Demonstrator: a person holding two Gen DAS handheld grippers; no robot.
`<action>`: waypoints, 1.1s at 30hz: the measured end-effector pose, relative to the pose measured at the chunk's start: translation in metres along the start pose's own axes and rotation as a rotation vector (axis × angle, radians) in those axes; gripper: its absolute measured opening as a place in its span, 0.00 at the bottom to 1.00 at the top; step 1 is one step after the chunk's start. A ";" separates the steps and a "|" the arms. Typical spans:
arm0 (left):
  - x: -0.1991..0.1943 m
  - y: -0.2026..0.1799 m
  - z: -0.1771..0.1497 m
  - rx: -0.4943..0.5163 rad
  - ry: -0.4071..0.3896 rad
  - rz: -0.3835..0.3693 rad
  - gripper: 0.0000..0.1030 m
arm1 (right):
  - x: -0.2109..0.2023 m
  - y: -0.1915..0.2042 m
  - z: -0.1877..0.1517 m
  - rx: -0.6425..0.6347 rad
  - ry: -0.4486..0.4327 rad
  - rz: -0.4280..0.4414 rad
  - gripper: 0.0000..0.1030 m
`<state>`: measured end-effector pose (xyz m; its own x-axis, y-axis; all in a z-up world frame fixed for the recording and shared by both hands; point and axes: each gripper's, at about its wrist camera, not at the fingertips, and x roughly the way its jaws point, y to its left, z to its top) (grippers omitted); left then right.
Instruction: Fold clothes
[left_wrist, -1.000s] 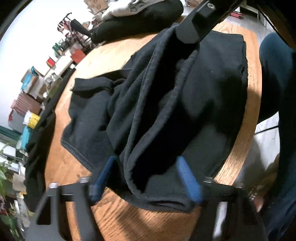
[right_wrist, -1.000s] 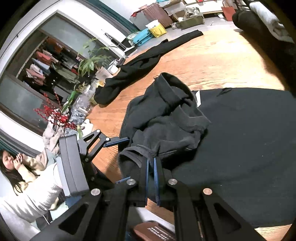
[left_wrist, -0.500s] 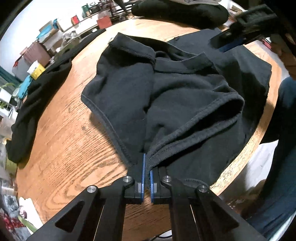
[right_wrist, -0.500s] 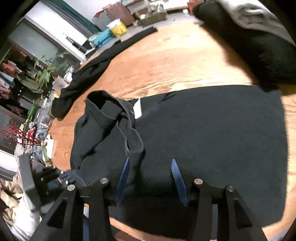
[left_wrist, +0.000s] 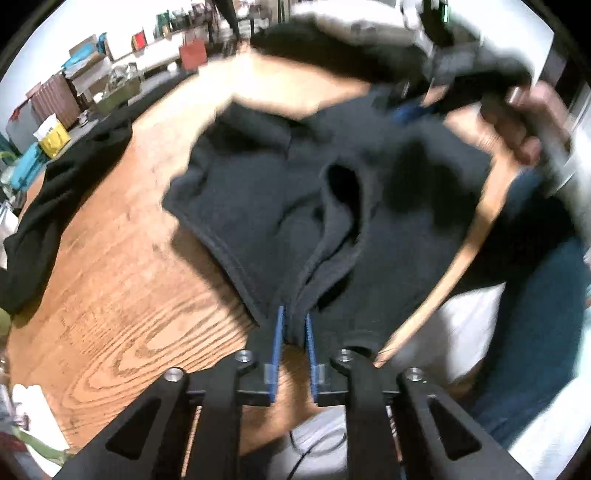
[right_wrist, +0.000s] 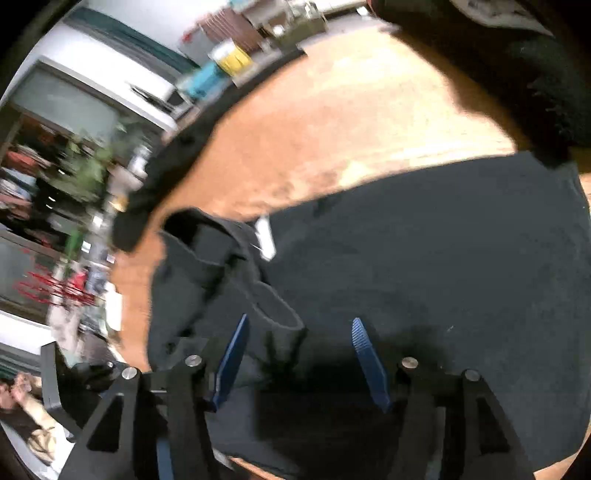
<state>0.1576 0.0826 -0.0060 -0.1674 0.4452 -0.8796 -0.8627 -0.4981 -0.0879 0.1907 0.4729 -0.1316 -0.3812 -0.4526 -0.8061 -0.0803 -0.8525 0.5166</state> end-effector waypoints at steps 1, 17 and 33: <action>-0.009 0.000 0.005 -0.021 -0.037 -0.047 0.19 | -0.004 0.002 -0.001 -0.005 -0.015 0.013 0.62; -0.005 0.060 0.009 -0.522 -0.027 -0.167 0.61 | 0.080 0.073 -0.011 -0.057 0.379 0.196 0.59; 0.079 -0.007 0.037 -0.429 0.169 -0.138 0.66 | 0.007 0.039 -0.003 -0.085 0.022 -0.189 0.79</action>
<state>0.1324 0.1489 -0.0571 0.0455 0.4196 -0.9066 -0.5904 -0.7208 -0.3633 0.1878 0.4356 -0.1182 -0.3468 -0.2870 -0.8929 -0.0704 -0.9414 0.3299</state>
